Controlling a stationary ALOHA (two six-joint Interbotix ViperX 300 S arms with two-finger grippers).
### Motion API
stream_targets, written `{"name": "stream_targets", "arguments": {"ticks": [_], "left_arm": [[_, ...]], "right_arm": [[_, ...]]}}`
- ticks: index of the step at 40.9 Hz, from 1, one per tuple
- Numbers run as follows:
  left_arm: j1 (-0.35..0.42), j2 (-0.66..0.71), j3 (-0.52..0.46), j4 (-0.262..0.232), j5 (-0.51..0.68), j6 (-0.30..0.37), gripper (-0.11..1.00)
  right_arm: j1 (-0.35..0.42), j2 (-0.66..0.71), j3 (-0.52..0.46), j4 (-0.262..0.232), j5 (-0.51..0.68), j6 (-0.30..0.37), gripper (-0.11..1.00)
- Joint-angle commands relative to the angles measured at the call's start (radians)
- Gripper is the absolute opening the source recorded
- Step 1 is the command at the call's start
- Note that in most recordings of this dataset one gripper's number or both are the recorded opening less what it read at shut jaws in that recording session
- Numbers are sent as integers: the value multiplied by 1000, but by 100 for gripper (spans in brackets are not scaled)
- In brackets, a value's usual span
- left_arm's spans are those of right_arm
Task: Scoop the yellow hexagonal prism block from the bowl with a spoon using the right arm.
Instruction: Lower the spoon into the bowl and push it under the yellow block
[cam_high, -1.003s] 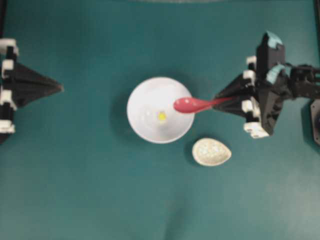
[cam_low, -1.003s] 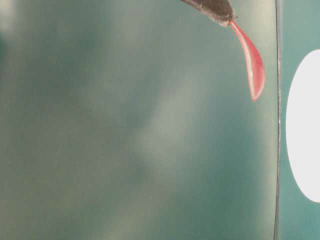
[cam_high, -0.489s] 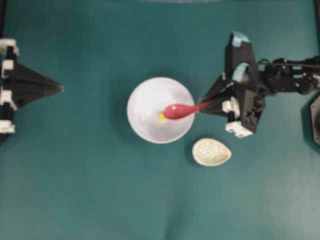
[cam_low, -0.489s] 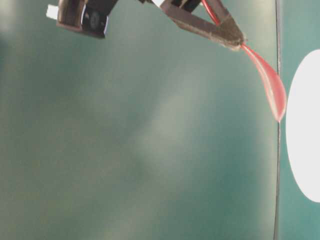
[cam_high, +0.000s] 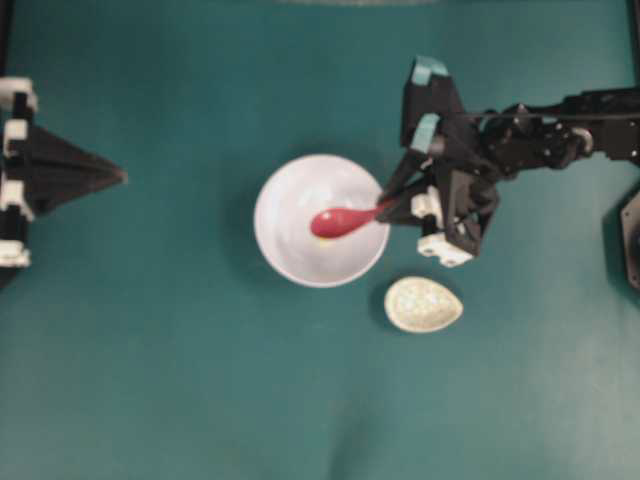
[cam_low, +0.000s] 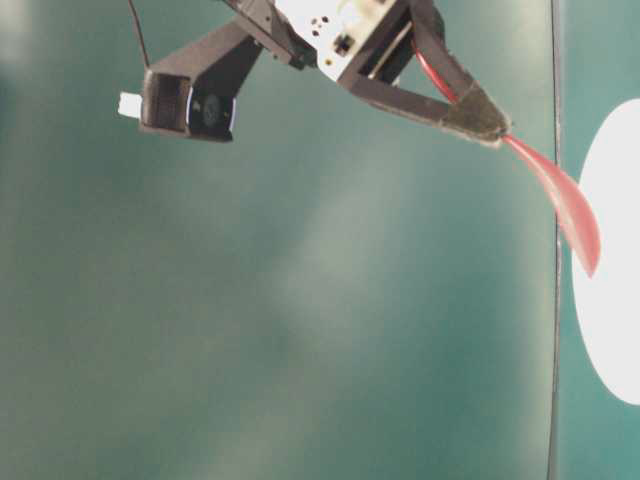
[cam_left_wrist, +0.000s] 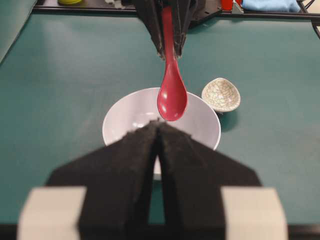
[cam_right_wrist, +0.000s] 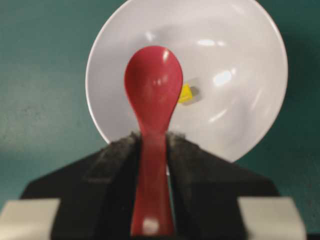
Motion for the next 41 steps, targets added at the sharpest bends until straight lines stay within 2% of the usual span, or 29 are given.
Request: {"name": "stream_targets", "arguments": {"ticks": [1, 7, 20, 24, 29, 41], "left_arm": [[2, 8, -25, 3, -3, 0, 4], [2, 8, -25, 3, -2, 0, 4], [2, 8, -25, 3, -2, 2, 4], [2, 8, -25, 3, -2, 0, 4], [2, 9, -23, 3, 0, 0, 4], [2, 9, -23, 3, 0, 0, 4]], "right_arm": [[-5, -6, -35, -17, 11, 21, 25], [-6, 5, -43, -71, 37, 91, 25], [-6, 52, -103, -238, 183, 327, 25], [-2, 74, -130, -284, 218, 376, 25], [6, 104, -172, -319, 255, 403, 25], [21, 153, -238, -324, 347, 410, 25]]}}
